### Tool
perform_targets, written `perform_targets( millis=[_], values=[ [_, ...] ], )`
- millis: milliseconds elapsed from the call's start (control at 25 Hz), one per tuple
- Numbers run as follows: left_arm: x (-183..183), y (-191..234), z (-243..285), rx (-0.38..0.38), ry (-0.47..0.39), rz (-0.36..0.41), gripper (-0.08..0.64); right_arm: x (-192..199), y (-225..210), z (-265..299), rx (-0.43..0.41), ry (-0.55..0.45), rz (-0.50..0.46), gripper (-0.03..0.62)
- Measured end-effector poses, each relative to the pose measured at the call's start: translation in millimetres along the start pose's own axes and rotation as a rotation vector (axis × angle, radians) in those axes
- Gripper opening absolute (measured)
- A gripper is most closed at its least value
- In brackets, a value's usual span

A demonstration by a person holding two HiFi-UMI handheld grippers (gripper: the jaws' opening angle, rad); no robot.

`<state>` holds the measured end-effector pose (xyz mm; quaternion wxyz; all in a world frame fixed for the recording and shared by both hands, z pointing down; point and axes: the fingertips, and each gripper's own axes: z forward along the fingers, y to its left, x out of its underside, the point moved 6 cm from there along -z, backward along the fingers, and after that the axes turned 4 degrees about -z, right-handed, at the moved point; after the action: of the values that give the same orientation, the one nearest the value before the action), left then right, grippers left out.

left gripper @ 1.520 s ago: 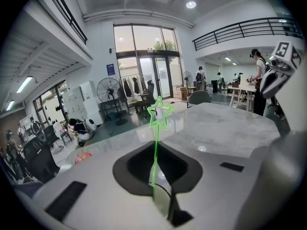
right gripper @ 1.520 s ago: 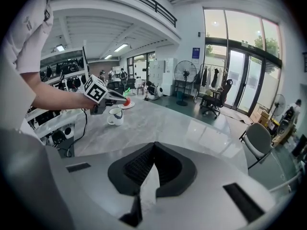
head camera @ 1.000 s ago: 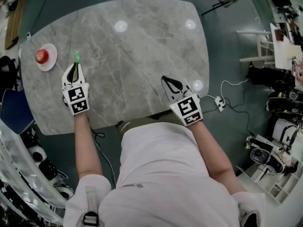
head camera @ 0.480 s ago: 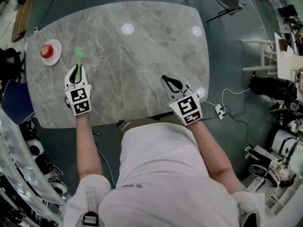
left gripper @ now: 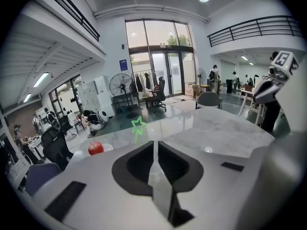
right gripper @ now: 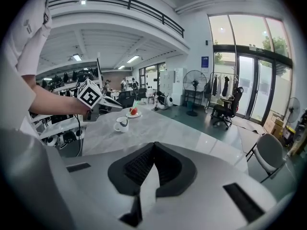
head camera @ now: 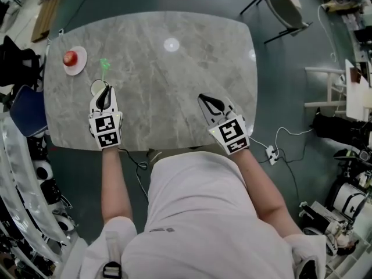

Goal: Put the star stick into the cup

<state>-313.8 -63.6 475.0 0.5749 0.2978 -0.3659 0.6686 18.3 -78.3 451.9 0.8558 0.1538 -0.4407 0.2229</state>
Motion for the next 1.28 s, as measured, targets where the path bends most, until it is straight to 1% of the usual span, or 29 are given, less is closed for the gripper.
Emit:
perform_targets(
  millis=[200, 520, 760, 920, 1120, 1280],
  values=[
    [-20.6, -26.8, -21.8, 0.007, -0.034, -0.031, 0.006, -9.4, -10.6, -11.2, -0.038, -0.05, -0.027, 0.008],
    [-64.4, -84.4, -50.6, 0.059, -0.123, -0.026, 0.003, -26.1, -28.7, -43.7, -0.076, -0.157, -0.047, 0.008],
    [-102.7, -137.2, -70.4, 0.149, -0.202, -0.026, 0.003, -38.1, -42.3, -76.4, -0.081, -0.234, -0.035, 0.008],
    [-124.5, -173.1, -79.2, 0.221, -0.246, -0.01, 0.003, -47.0, -50.9, -100.5, -0.07, -0.289, -0.024, 0.008],
    [-150.6, -207.3, -90.9, 0.31, -0.305, 0.036, 0.003, -54.7, -56.7, -127.1, -0.061, -0.383, 0.0, 0.008],
    [-166.8, -229.5, -98.7, 0.363, -0.342, 0.074, 0.003, -55.4, -61.9, -148.9, -0.049, -0.425, 0.01, 0.008]
  ],
)
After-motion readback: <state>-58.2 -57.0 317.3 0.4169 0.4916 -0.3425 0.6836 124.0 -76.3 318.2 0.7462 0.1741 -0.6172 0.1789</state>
